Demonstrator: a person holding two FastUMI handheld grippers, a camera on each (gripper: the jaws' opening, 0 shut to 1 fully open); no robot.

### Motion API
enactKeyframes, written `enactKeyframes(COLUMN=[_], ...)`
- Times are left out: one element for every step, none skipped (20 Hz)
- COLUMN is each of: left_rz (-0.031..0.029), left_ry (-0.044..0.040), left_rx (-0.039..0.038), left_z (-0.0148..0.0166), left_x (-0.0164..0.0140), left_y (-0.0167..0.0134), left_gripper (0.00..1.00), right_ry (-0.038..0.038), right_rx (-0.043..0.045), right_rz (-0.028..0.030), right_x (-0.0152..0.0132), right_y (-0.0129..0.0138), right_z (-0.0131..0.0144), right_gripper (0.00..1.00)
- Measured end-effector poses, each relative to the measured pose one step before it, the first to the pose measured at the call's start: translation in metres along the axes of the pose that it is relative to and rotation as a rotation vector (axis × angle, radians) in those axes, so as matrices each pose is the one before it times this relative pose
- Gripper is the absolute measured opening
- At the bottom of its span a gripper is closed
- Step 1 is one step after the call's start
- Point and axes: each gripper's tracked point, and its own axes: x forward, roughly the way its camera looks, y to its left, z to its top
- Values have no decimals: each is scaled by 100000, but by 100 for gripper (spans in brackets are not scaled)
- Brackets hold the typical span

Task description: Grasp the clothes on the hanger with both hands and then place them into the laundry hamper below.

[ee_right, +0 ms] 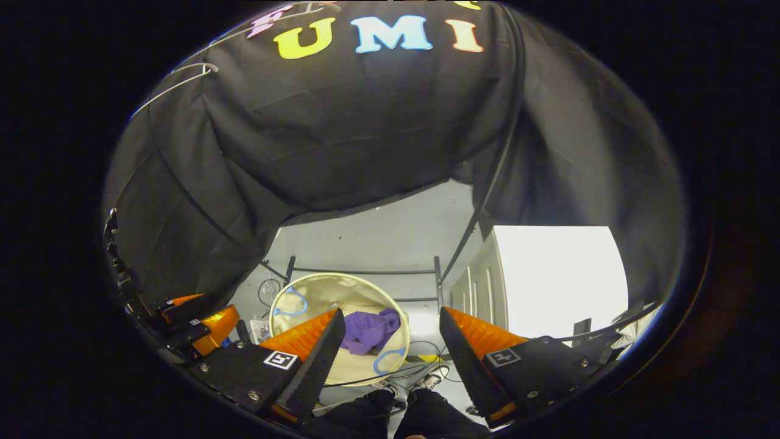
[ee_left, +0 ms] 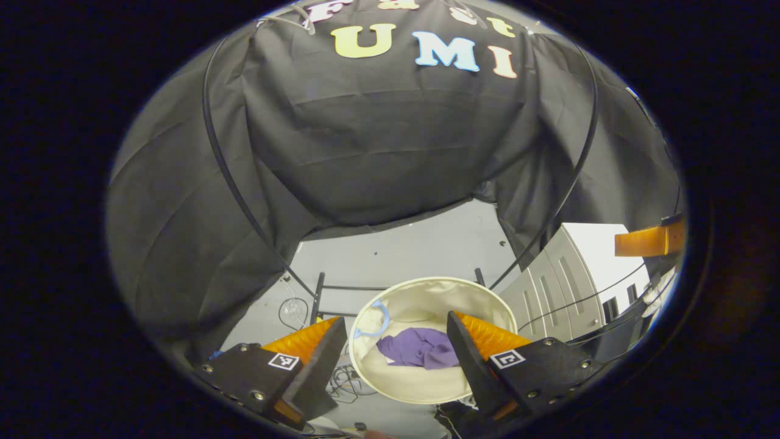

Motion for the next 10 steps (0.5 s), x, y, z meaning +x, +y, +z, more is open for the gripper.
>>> enactKeyframes(left_rz=[442, 446, 463, 324, 294, 601, 824, 1084, 1766, 1595], left_ry=[-1501, -1714, -1902, -1786, -2060, -2418, -2828, -2933, -2920, -3509], left_rx=[844, 336, -58, -497, -894, -1195, -1423, -1337, -1319, -1549], left_z=[845, 1197, 1267, 1397, 1310, 1664, 1891, 1912, 1800, 2038], left_x=[-668, -513, -670, -572, -794, -843, -844, -811, -842, -955], left_y=[-272, -344, -418, -607, -744, -753, -832, -936, -925, -951], left_gripper=[97, 96, 96, 96, 96, 96, 96, 96, 96, 100], right_ry=[-2382, -2592, -2878, -2888, -3459, -3684, -3807, -3432, -3238, -3785], right_rx=[999, 1170, 1178, 969, 491, 323, 131, -310, -527, -21], right_rz=[-1657, -1371, -664, -579, -524, -224, 534, 807, 407, 108], right_x=[-677, -691, -654, -600, -733, -692, -619, -421, -484, -578], right_y=[-1228, -1296, -1188, -1214, -1289, -1219, -1098, -1140, -1348, -1407], right_z=[793, 769, 1029, 997, 1219, 1200, 1467, 1298, 1496, 1408], right_gripper=[96, 96, 96, 94, 96, 96, 96, 96, 96, 96])
